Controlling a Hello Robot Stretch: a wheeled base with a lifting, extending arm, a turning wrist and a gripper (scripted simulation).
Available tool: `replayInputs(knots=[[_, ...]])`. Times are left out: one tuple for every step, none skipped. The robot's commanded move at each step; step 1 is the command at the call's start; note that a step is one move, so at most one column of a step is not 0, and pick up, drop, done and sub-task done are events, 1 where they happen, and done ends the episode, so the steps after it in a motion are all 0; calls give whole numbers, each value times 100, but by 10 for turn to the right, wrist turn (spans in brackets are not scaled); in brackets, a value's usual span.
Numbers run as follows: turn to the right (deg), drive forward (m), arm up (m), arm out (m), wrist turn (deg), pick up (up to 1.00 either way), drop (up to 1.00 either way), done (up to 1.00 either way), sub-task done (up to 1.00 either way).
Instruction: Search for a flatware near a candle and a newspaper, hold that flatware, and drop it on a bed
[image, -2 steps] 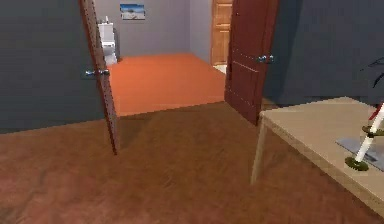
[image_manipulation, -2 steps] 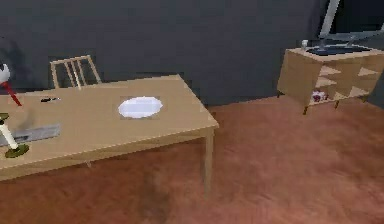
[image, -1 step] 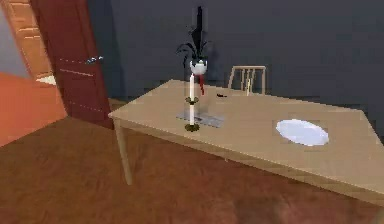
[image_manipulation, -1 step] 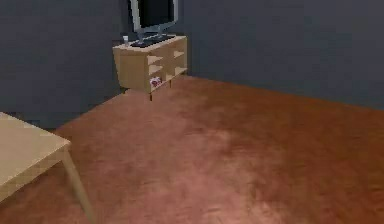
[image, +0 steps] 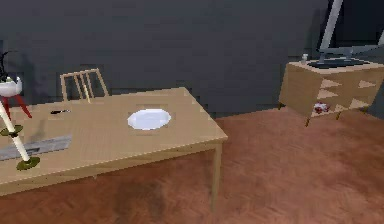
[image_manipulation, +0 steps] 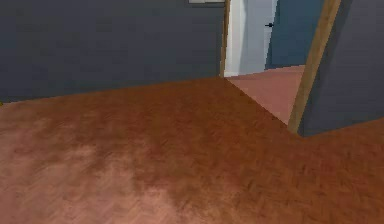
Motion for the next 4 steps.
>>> replayInputs(knots=[[30,0,0,0,0,0,0,0,0],[0,30,0,0,0,0,0,0,0],[-450,0,0,0,0,0,0,0,0],[-450,0,0,0,0,0,0,0,0]])
